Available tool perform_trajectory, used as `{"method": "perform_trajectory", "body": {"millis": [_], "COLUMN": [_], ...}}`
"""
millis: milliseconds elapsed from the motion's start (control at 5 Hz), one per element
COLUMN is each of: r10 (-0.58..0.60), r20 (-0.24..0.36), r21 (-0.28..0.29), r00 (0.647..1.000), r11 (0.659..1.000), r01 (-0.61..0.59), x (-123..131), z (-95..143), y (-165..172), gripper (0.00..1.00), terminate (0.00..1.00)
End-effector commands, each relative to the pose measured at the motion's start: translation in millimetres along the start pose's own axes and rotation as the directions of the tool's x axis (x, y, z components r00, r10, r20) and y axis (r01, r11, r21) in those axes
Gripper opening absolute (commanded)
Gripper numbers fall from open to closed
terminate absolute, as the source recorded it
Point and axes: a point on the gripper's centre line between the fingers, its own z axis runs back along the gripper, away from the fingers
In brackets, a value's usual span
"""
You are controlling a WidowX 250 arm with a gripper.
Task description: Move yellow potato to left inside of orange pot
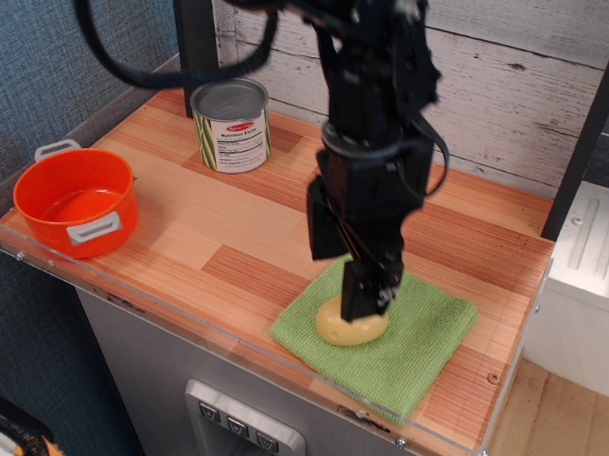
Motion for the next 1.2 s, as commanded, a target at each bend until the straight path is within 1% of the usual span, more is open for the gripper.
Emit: {"method": "perform_trajectory", "body": {"millis": [0, 200, 600, 800, 1000], "r10": [-0.073, -0.082, -0.077, -0.070, -0.056], "r20": [0.004, 0.016, -0.013, -0.012, 0.002], "r21": [0.008, -0.018, -0.014, -0.011, 0.005], "r00": [0.997, 0.996, 0.997, 0.997, 0.998], "r11": [0.997, 0.996, 0.997, 0.998, 0.998], "r01": [0.073, 0.083, 0.077, 0.070, 0.056], "x": [0, 0, 1, 0, -3], "z": [-13, -23, -34, -34, -27], "y": [-4, -3, -2, -2, -1], "gripper": [1.00, 1.00, 1.00, 0.00, 0.00], "terminate": [0.00, 0.00, 0.00, 0.00, 0.00]}}
